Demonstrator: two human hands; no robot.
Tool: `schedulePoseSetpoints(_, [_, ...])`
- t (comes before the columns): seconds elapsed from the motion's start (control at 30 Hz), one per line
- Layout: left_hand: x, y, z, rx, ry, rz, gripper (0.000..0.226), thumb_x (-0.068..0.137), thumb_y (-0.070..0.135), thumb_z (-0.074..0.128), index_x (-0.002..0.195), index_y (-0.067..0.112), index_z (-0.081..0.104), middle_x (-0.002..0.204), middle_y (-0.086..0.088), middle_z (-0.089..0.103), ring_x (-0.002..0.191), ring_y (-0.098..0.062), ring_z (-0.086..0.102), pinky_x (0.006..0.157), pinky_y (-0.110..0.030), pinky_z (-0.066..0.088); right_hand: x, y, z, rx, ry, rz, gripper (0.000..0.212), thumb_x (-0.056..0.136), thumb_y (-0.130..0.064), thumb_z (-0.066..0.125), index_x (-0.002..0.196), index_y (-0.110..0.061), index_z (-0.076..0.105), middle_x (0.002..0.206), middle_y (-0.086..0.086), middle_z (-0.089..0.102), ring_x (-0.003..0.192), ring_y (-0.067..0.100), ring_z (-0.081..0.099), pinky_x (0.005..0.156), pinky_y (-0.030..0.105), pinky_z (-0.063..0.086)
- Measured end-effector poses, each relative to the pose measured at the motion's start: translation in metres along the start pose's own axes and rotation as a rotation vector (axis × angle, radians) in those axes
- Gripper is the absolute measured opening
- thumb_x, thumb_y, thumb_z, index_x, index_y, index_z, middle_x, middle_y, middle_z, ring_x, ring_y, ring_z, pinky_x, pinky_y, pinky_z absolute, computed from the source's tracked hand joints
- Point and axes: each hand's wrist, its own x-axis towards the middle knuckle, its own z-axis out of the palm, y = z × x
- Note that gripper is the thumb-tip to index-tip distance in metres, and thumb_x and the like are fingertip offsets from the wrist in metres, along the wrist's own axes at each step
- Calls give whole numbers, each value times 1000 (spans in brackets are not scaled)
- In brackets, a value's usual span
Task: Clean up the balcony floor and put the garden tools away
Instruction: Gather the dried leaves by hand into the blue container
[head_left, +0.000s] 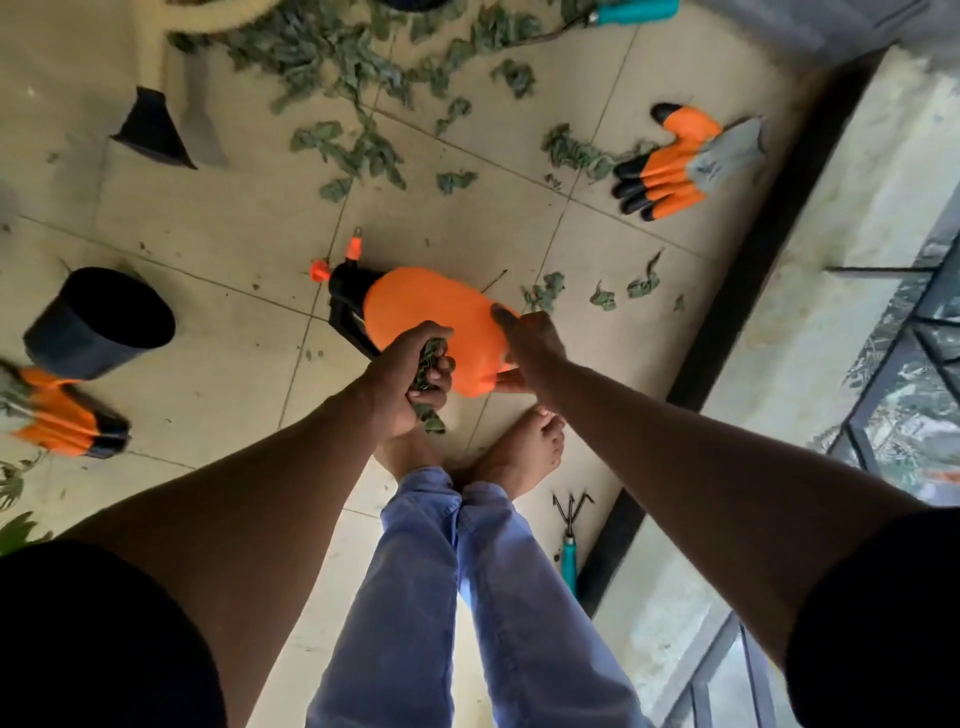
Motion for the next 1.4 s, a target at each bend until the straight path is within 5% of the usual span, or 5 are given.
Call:
schedulePoseSetpoints(0.47, [-52, 17, -90, -70, -49, -16, 28, 76, 27, 70, 61, 21, 48, 58, 5, 44, 36, -4, 35, 28, -15, 17, -36, -26, 120, -280, -482, 5, 34, 107, -39, 45, 137, -23, 49, 132, 9, 63, 110, 34, 67, 92, 47, 58])
schedulePoseSetpoints(0.77, [-43, 8, -95, -96, -10, -20, 38, 94, 28, 60, 58, 19, 52, 59, 4, 46, 37, -4, 37, 29, -14, 17, -1, -35, 80, -1194, -55, -646, 44, 94, -33, 59, 138, -28, 58, 133, 5, 65, 125, 28, 59, 102, 38, 51])
schedulePoseSetpoints(1.0, [10, -4, -89, -39, -16, -45, 32, 94, 29, 61, 66, 20, 48, 62, 4, 46, 39, -4, 36, 30, -14, 18, 56, -40, 104, -1559, 68, -1122, 48, 89, -9, 66, 135, -19, 58, 139, 15, 45, 122, 36, 47, 81, 44, 57])
schedulePoseSetpoints(1.27, [57, -12, -86, -274, 35, 10, 33, 94, 30, 60, 63, 21, 50, 61, 5, 48, 39, -5, 40, 31, -14, 18, 88, -27, 102, -1521, 29, -1205, 29, 93, 2, 55, 121, -7, 58, 118, 19, 58, 101, 37, 61, 68, 39, 48])
schedulePoseSetpoints(1.4, [59, -17, -71, -307, 61, 40, 33, 95, 30, 59, 65, 21, 49, 61, 4, 49, 42, -5, 42, 33, -14, 18, 81, -27, 82, -1112, 53, -965, 11, 91, -10, 62, 92, -16, 70, 94, 2, 72, 90, 26, 69, 68, 26, 46])
